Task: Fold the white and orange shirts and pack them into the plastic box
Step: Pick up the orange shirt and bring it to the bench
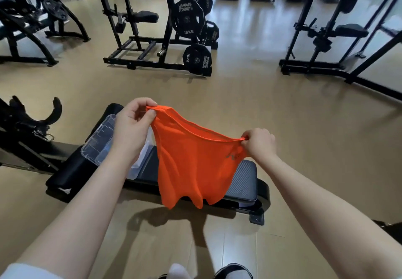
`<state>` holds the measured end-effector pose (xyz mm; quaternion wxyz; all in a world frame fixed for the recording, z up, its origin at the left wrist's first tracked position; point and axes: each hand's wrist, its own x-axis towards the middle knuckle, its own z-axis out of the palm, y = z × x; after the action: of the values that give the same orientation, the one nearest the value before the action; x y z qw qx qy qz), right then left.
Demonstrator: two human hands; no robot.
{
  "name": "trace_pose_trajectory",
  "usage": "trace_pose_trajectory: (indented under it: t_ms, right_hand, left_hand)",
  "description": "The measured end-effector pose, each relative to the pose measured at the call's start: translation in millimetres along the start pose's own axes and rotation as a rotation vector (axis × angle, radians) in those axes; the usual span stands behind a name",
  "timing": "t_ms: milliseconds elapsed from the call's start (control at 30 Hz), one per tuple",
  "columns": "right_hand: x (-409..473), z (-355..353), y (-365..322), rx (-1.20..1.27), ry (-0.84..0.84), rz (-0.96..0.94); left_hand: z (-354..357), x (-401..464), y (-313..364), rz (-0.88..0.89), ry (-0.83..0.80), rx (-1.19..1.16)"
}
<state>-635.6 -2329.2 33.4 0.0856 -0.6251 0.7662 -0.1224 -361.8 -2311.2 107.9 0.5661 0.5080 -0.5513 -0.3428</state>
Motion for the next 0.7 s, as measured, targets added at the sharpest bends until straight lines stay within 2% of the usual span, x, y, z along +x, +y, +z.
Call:
trace_pose_trajectory:
  t_ms: [100,167,333,433,467,500,600,633,700]
  right_hand:
    - [-4.6,4.5,-15.9,0.537,-0.070,0.214]
    - [-10.5,6.0,-23.1,0.750,-0.110,0.350]
    - [-22.1,5.1,-40.9,0.989,-0.528,0.430]
    - [-21.9,12.7,-47.7,1.107,-0.432,0.509]
    - [-22.6,16.8,-48.2,1.022,-0.359,0.474]
    - [-22.4,20.6,-47.5,0.835,-0.292,0.401]
    - [-28.2,25.9,-46.8,0.132,-0.120,0.197]
    - [-30.2,27.3,-48.0,0.033,-0.067,0.153]
    - [-32.5,33.1,-50.0,-0.001,0.058,0.070]
  left_hand:
    - [-11.5,4.5,-6.4,-0.002,-0.015,0.033]
    - [-19.4,7.8,-12.3,-0.019,-0.003,0.063]
    - [-29.0,7.6,-22.1,-0.065,0.034,0.039]
    - [-33.7,2.2,-26.3,-0.067,0.008,0.031]
    - [-35.8,0.1,-28.2,-0.069,0.001,0.031]
    - [-38.2,-1.7,-30.1,-0.070,-0.003,0.031]
    - [-46.3,-6.2,-33.4,-0.057,-0.012,0.058]
    - [-50.0,-6.6,-34.9,-0.055,-0.012,0.077]
    - [-58.8,-6.7,-39.1,-0.067,-0.006,0.123]
